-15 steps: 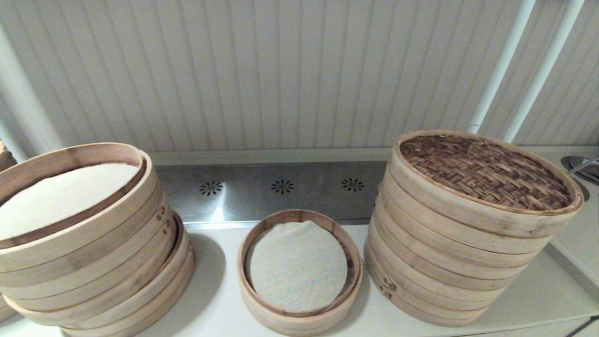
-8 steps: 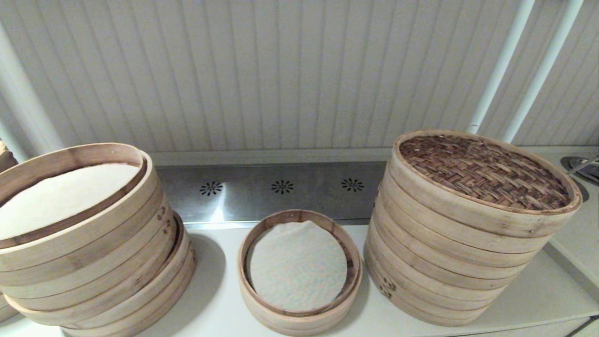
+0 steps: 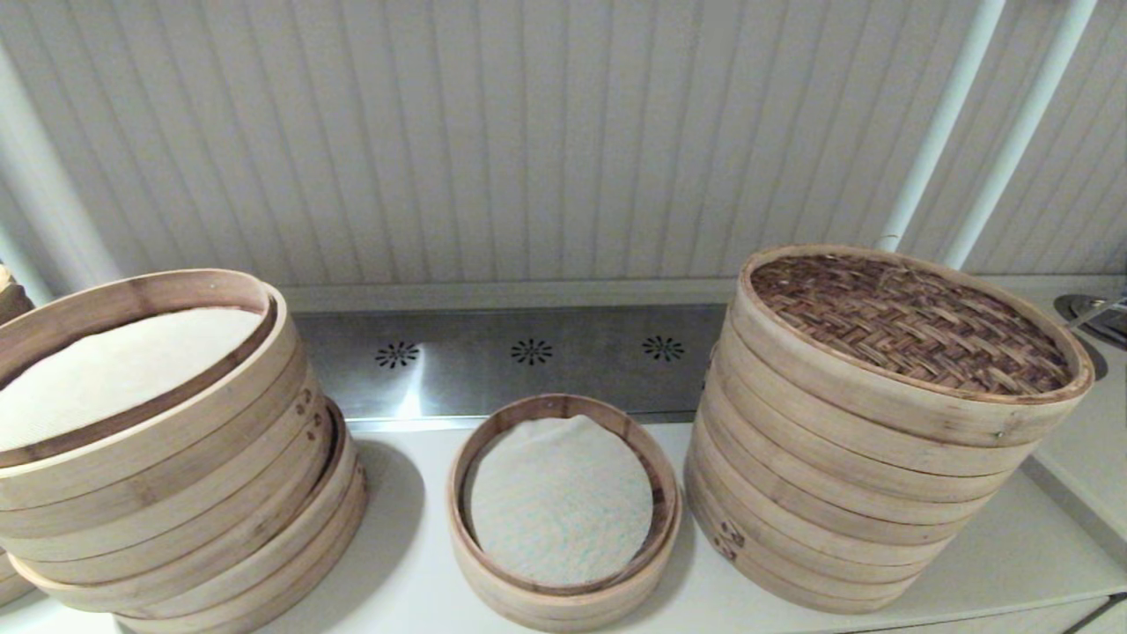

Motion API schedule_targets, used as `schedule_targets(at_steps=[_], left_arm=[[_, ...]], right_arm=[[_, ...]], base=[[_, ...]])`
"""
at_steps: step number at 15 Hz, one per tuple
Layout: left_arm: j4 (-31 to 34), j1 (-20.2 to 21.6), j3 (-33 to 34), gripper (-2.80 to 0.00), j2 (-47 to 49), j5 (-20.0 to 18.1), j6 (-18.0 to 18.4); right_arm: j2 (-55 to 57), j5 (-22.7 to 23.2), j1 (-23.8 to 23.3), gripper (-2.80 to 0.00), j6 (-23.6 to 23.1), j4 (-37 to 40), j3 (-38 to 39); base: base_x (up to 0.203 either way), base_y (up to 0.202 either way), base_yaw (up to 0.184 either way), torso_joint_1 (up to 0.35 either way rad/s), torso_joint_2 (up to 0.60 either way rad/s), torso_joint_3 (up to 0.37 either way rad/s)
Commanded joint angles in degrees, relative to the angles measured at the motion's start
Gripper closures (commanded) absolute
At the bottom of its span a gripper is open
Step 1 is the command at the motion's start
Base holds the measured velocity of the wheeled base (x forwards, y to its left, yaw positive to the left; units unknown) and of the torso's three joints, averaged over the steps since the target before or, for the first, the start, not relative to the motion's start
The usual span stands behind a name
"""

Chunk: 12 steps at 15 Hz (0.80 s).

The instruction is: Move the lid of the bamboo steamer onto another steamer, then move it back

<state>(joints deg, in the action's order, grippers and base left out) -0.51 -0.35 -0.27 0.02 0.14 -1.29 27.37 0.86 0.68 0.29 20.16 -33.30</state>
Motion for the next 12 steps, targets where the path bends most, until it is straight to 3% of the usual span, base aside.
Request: schedule_targets(at_steps=[1,6,9,12], left_arm=[[-0.02,0.0,0.0,0.0,0.06,0.04,-0.03],[-0.02,0.0,0.0,0.0,0.06,0.04,-0.03],[0.07,0.0,0.0,0.0,0.06,0.04,-0.03],[0.0,0.0,0.0,0.0,0.06,0.04,-0.03]], right_arm=[[-5.82,-0.97,-0.12,0.0,-0.01,-1.7,7.42],[-16.34,-4.72,0.05,0.0,-0.31,-5.02,20.21],[-25.69,-4.24,0.06,0.0,-2.46,-6.96,25.58],[-27.29,-1.6,0.05,0.0,-3.22,-8.75,29.07]], base=[[0.0,0.0,0.0,0.0,0.0,0.0],[0.0,0.0,0.0,0.0,0.0,0.0],[0.0,0.0,0.0,0.0,0.0,0.0],[0.0,0.0,0.0,0.0,0.0,0.0]])
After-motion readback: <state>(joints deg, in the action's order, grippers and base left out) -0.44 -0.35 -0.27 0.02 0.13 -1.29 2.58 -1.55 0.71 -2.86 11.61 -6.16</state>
